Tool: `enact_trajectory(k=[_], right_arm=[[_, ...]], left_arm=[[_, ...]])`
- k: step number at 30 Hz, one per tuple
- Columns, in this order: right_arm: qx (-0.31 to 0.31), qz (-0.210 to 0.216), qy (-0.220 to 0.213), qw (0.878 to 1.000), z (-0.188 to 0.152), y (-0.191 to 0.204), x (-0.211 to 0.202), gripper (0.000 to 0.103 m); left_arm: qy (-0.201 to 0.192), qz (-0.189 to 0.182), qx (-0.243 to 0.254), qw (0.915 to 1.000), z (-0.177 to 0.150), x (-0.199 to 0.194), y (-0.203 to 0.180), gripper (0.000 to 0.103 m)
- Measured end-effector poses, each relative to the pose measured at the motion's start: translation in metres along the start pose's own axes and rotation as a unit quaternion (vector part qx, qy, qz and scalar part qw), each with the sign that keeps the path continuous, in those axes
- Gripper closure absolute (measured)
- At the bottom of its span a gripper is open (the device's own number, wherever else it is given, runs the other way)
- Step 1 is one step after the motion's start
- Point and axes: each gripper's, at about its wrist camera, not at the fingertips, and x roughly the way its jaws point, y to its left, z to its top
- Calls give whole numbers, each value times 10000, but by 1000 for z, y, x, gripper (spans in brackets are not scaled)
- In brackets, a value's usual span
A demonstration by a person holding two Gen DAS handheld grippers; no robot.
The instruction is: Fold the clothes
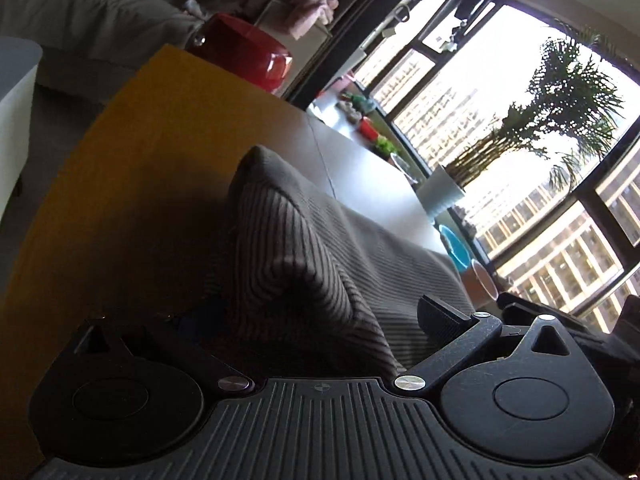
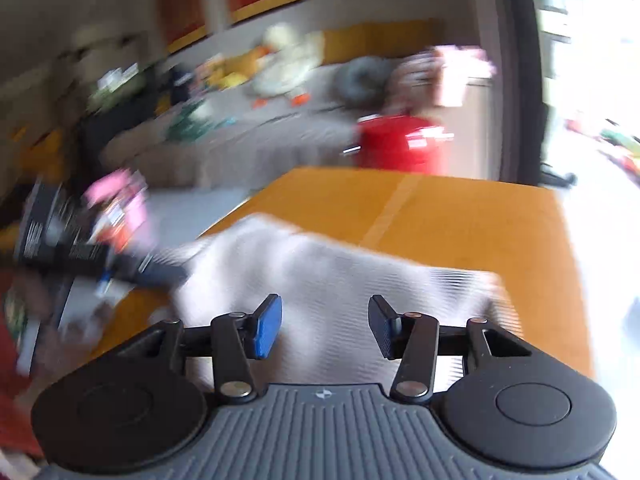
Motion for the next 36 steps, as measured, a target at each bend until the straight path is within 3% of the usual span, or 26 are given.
enact_trajectory(k=[4, 6, 8, 10, 12, 14, 15, 16, 17, 18, 20, 25, 27, 30, 32, 36], right_arm=[[1117, 27, -91, 9937, -15, -51, -24, 55], [1324, 59, 49, 9912, -27, -57, -16, 55], [1328, 43, 207, 9909, -38, -55, 0, 55], [1194, 22, 385, 9921, -47, -48, 18, 41], [1036, 32, 529, 9932, -55, -45, 34, 38], [866, 104, 503, 9949, -55, -39, 46, 34], [778, 142, 482, 9957, -54, -35, 51, 33], [729, 175, 456, 9961, -52, -32, 53, 43], [693, 206, 427, 9965, -49, -30, 54, 57], [657, 237, 398, 9968, -46, -27, 54, 73], [625, 356, 270, 9970, -37, -25, 44, 78], [638, 397, 244, 9969, -38, -29, 26, 78], [645, 408, 239, 9968, -39, -30, 19, 77], [580, -40, 459, 9973, -60, -39, 30, 72], [540, -43, 344, 9979, -67, -42, 31, 68], [-73, -436, 229, 9988, -58, -31, 28, 53]], left_arm=[[-98, -257, -132, 9995, 11, -4, 4, 3], [-70, -312, -228, 9992, 19, -3, 6, 3], [2, -150, -152, 9998, 24, 2, 5, 3], [153, -46, -31, 9999, 22, 11, 1, 3], [228, 65, 124, 9996, 20, 18, -3, 4], [243, 203, 304, 9990, 17, 24, -8, 9], [251, 272, 394, 9985, 16, 27, -10, 19], [250, 347, 480, 9979, 15, 30, -13, 32], [228, 429, 554, 9973, 15, 32, -15, 41], [216, 454, 622, 9968, 16, 31, -17, 57], [146, 338, 746, 9965, 17, 21, -25, 60], [56, -52, 697, 9975, 7, -10, -35, 61], [157, 93, 710, 9973, -5, -8, -29, 60], [346, 333, 711, 9963, -23, -2, -18, 57], [258, 342, 865, 9953, -29, -8, -19, 54], [-135, 525, 1080, 9927, -19, -32, -30, 35]])
